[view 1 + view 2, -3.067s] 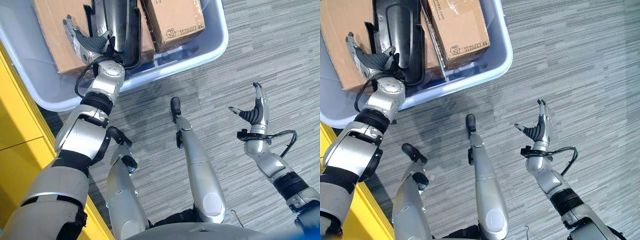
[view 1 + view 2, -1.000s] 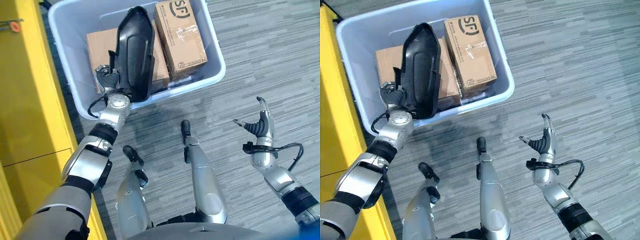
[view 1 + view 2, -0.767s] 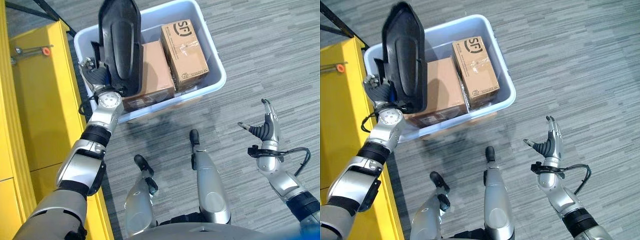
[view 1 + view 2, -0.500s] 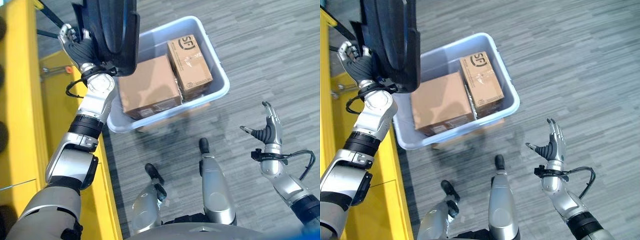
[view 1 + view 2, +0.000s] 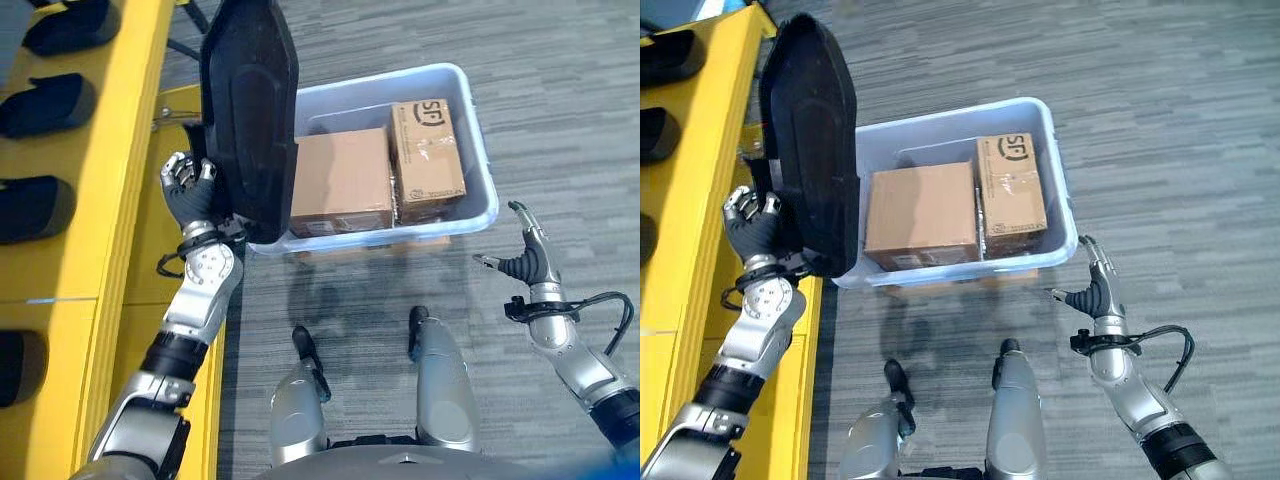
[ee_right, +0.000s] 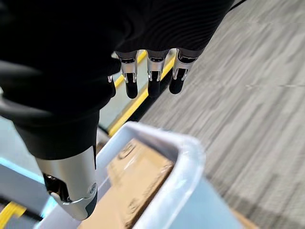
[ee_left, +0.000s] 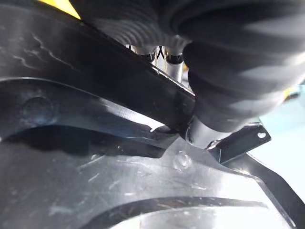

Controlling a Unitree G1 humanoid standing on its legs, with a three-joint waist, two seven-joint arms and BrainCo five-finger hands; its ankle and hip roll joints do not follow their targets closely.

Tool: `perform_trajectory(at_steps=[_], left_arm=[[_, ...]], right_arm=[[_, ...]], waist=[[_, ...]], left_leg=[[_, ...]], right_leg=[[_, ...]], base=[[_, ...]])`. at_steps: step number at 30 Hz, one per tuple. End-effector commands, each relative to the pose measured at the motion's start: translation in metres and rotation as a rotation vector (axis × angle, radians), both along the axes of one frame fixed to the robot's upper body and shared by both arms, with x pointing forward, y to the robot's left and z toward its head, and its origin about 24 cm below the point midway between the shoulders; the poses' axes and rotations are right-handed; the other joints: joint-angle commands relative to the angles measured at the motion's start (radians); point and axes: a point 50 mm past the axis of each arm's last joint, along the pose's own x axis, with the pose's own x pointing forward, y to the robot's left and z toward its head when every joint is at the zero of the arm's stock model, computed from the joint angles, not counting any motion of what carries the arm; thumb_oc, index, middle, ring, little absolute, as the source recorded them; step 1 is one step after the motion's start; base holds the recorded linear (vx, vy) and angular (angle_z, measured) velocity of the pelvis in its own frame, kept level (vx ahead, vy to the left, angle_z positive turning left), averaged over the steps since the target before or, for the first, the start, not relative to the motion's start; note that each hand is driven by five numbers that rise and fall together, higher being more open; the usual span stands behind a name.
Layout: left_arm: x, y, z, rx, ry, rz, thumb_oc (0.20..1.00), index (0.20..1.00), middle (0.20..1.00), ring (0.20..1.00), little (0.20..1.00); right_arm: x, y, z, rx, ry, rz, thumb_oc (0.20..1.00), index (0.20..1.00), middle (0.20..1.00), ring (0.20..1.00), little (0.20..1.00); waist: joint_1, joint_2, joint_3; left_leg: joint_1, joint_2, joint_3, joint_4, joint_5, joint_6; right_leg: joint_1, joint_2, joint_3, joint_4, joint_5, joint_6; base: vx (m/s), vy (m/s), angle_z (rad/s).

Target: Move parts from the plastic box to the shelf.

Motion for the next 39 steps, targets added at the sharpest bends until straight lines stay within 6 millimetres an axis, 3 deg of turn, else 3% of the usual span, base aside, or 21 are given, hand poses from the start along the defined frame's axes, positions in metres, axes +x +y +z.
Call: perform_trajectory(at_steps=[1,2,3,4,6,7,9,10,11,13,14,15,18,21,22,23,25,26,29,33,39], left_arm=[[-0.016,0.018,0.028,0.004,-0.211,0.048,0.200,0.200,0.200,0.200,0.200],[-0.017,0.019,0.027,0.001,-0.203,0.047,0.200,0.200,0.200,0.200,0.200],[-0.014,0.019,0.025,-0.006,-0.190,0.026,0.200,0.200,0.200,0.200,0.200],[-0.012,0.021,0.023,-0.002,-0.180,0.044,0.200,0.200,0.200,0.200,0.200],[-0.012,0.020,0.024,0.008,-0.182,0.058,0.200,0.200,0.200,0.200,0.200],[-0.019,0.017,0.028,0.085,-0.206,0.052,0.200,0.200,0.200,0.200,0.200],[-0.027,0.004,0.034,0.172,-0.213,-0.009,0.200,0.200,0.200,0.200,0.200],[-0.027,-0.001,0.039,0.206,-0.227,-0.023,0.200,0.200,0.200,0.200,0.200],[-0.028,-0.005,0.043,0.223,-0.231,-0.037,0.200,0.200,0.200,0.200,0.200],[-0.036,-0.007,0.049,0.272,-0.243,-0.051,0.200,0.200,0.200,0.200,0.200],[-0.037,-0.005,0.050,0.272,-0.232,-0.064,0.200,0.200,0.200,0.200,0.200],[-0.039,0.000,0.044,0.286,-0.191,-0.071,0.200,0.200,0.200,0.200,0.200],[-0.036,0.000,0.044,0.309,-0.179,-0.100,0.200,0.200,0.200,0.200,0.200],[-0.032,-0.004,0.044,0.322,-0.161,-0.148,0.200,0.200,0.200,0.200,0.200],[-0.028,-0.007,0.044,0.334,-0.152,-0.181,0.200,0.200,0.200,0.200,0.200],[-0.024,-0.014,0.044,0.364,-0.142,-0.236,0.200,0.200,0.200,0.200,0.200],[-0.021,-0.021,0.040,0.373,-0.127,-0.286,0.200,0.200,0.200,0.200,0.200],[-0.021,-0.022,0.039,0.374,-0.126,-0.289,0.200,0.200,0.200,0.200,0.200],[-0.031,-0.023,0.024,0.350,-0.107,-0.297,0.200,0.200,0.200,0.200,0.200],[-0.038,-0.031,0.005,0.329,-0.071,-0.328,0.200,0.200,0.200,0.200,0.200],[-0.040,-0.034,-0.003,0.311,-0.065,-0.311,0.200,0.200,0.200,0.200,0.200]], right_arm=[[-0.006,0.011,0.010,-0.018,-0.062,0.077,1.000,1.000,1.000,1.000,1.000],[-0.007,0.009,0.009,-0.021,-0.060,0.075,1.000,1.000,1.000,1.000,1.000],[-0.010,0.006,0.008,-0.021,-0.051,0.054,1.000,1.000,1.000,1.000,1.000],[-0.012,0.003,0.006,-0.010,-0.040,0.043,1.000,1.000,1.000,1.000,1.000],[-0.011,0.002,0.009,0.007,-0.047,0.055,1.000,1.000,1.000,1.000,1.000],[-0.007,0.001,0.018,0.047,-0.076,0.058,1.000,1.000,1.000,1.000,1.000],[-0.007,0.002,0.016,0.129,-0.069,0.035,1.000,1.000,1.000,1.000,1.000],[-0.004,0.008,0.015,0.124,-0.068,0.063,1.000,1.000,1.000,1.000,1.000],[-0.001,0.017,0.016,0.127,-0.065,0.095,1.000,1.000,1.000,1.000,1.000],[0.008,0.056,0.022,0.140,-0.067,0.273,1.000,1.000,1.000,1.000,1.000],[0.010,0.066,0.025,0.163,-0.072,0.322,1.000,1.000,1.000,1.000,1.000],[0.012,0.090,0.032,0.205,-0.099,0.399,1.000,1.000,1.000,1.000,1.000],[0.014,0.097,0.036,0.232,-0.119,0.402,1.000,1.000,1.000,1.000,1.000],[0.015,0.098,0.033,0.252,-0.119,0.365,1.000,1.000,1.000,1.000,1.000],[0.015,0.095,0.030,0.262,-0.115,0.342,1.000,1.000,1.000,1.000,1.000],[0.012,0.087,0.027,0.278,-0.113,0.300,1.000,1.000,1.000,1.000,1.000],[0.008,0.078,0.023,0.289,-0.108,0.261,1.000,1.000,1.000,1.000,1.000],[0.007,0.078,0.022,0.289,-0.107,0.260,1.000,1.000,1.000,1.000,1.000],[0.001,0.071,0.019,0.260,-0.089,0.271,1.000,1.000,1.000,1.000,1.000],[-0.007,0.061,0.005,0.239,-0.042,0.243,1.000,1.000,1.000,1.000,1.000],[-0.003,0.056,-0.009,0.223,0.007,0.226,1.000,1.000,1.000,1.000,1.000]], waist=[[-0.044,-0.040,-0.033],[-0.053,-0.041,-0.037],[-0.074,-0.047,-0.048],[-0.091,-0.057,-0.060],[-0.084,-0.083,-0.065],[-0.049,-0.087,-0.060],[-0.001,-0.071,-0.071],[0.016,-0.066,-0.069],[0.034,-0.062,-0.065],[0.114,-0.053,-0.045],[0.139,-0.057,-0.041],[0.184,-0.074,-0.045],[0.198,-0.084,-0.051],[0.194,-0.088,-0.069],[0.184,-0.088,-0.082],[0.157,-0.090,-0.095],[0.132,-0.092,-0.115],[0.130,-0.092,-0.118],[0.121,-0.087,-0.141],[0.087,-0.083,-0.175],[0.086,-0.085,-0.223]], left_leg=[[-0.039,0.113,0.040,0.021,0.077,-0.073],[-0.037,0.131,0.086,0.020,0.094,-0.081],[-0.038,0.179,0.199,0.062,0.111,-0.093],[-0.014,0.207,0.265,0.154,0.063,-0.081],[-0.001,0.195,0.248,0.327,-0.023,-0.059],[-0.006,0.154,0.168,0.403,-0.106,-0.044],[0.042,0.024,0.169,0.234,-0.200,0.011],[0.048,-0.008,0.158,0.196,-0.225,0.020],[0.057,-0.032,0.142,0.155,-0.222,0.025],[0.055,-0.066,0.093,0.100,-0.206,0.031],[0.050,-0.074,0.086,0.099,-0.208,0.036],[0.037,-0.099,0.072,0.117,-0.234,0.052],[0.019,-0.130,0.040,0.132,-0.258,0.069],[-0.004,-0.168,-0.014,0.149,-0.281,0.090],[-0.008,-0.197,-0.054,0.141,-0.286,0.103],[-0.020,-0.234,-0.109,0.115,-0.263,0.128],[-0.009,-0.263,-0.174,0.074,-0.245,0.142],[-0.008,-0.266,-0.179,0.070,-0.243,0.142],[0.044,-0.297,-0.214,-0.019,-0.202,0.132],[0.095,-0.325,-0.261,-0.073,-0.170,0.124],[0.122,-0.330,-0.251,-0.077,-0.174,0.112]], right_leg=[[0.260,0.000,-0.169,-0.233,-0.026,0.002],[0.281,-0.006,-0.195,-0.251,-0.019,0.002],[0.316,-0.017,-0.248,-0.285,-0.006,-0.004],[0.345,-0.016,-0.290,-0.315,0.003,-0.015],[0.351,-0.018,-0.291,-0.340,0.016,-0.023],[0.326,-0.013,-0.280,-0.327,0.022,-0.020],[0.358,-0.033,-0.322,-0.375,0.083,0.035],[0.366,-0.043,-0.333,-0.401,0.113,0.061],[0.373,-0.057,-0.344,-0.419,0.141,0.086],[0.407,-0.102,-0.384,-0.472,0.211,0.138],[0.420,-0.119,-0.397,-0.489,0.232,0.152],[0.444,-0.154,-0.410,-0.534,0.296,0.180],[0.453,-0.156,-0.369,-0.554,0.317,0.192],[0.455,-0.134,-0.281,-0.537,0.285,0.186],[0.450,-0.110,-0.216,-0.514,0.264,0.183],[0.420,-0.059,-0.117,-0.483,0.246,0.171],[0.393,0.033,-0.030,-0.452,0.198,0.160],[0.389,0.040,-0.025,-0.449,0.195,0.159],[0.355,0.151,-0.028,-0.453,0.176,0.121],[0.372,0.225,0.037,-0.509,0.181,0.088],[0.434,0.216,0.035,-0.600,0.210,0.085]], base=[[-0.03,-0.022,0.67],[-0.09,-0.072,1.58],[-0.17,-0.043,1.59],[-0.20,-0.012,1.77],[-0.24,0.154,1.75],[-0.25,0.416,1.00],[-0.23,0.607,0.73],[-0.25,0.511,2.19],[-0.31,0.409,2.40],[-0.35,0.404,1.36],[-0.28,0.403,0.34],[-0.14,0.252,0.37],[-0.05,0.136,0.45],[0.03,0.105,0.69],[0.07,0.097,0.61],[0.11,0.084,0.11],[0.11,0.024,0.99],[0.09,0.038,1.62],[0.09,0.082,0.57],[0.12,-0.011,0.15],[0.06,-0.099,0.38]])
